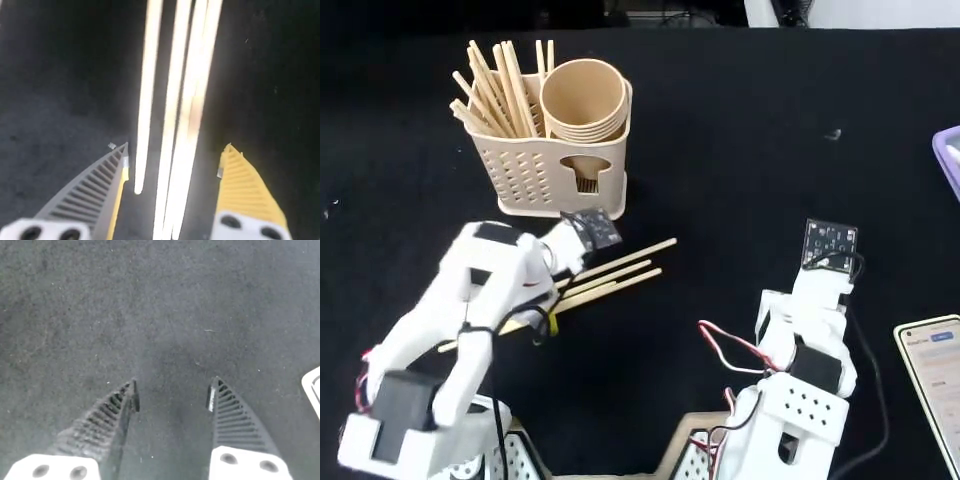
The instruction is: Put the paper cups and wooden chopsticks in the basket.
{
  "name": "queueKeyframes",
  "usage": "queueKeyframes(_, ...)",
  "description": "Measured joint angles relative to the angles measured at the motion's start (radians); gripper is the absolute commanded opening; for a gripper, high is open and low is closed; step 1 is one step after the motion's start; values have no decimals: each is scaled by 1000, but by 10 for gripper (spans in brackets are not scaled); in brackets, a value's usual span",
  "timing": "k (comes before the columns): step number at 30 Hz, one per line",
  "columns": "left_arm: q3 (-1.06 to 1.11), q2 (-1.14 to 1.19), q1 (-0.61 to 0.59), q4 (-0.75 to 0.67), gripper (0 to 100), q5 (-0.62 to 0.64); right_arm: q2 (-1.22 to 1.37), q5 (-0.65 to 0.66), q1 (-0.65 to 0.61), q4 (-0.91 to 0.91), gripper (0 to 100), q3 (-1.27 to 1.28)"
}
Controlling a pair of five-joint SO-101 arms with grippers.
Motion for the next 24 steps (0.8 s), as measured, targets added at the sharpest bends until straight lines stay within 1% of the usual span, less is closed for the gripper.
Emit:
queueKeyframes(3,0,64,9,-49,286,64,0,0,0,0,229,0)
queueKeyframes(4,-2,84,6,-61,270,74,0,0,0,0,229,0)
queueKeyframes(6,-5,103,6,-68,201,92,0,0,0,0,229,0)
queueKeyframes(9,-3,107,11,-66,69,124,0,0,0,0,229,0)
queueKeyframes(10,-3,106,21,-63,48,129,0,0,0,0,229,0)
queueKeyframes(16,0,64,48,-6,45,135,0,0,0,0,229,0)
queueKeyframes(20,-2,-26,35,37,45,138,0,0,0,0,229,0)
queueKeyframes(24,-2,-91,37,40,45,138,0,0,0,0,229,0)
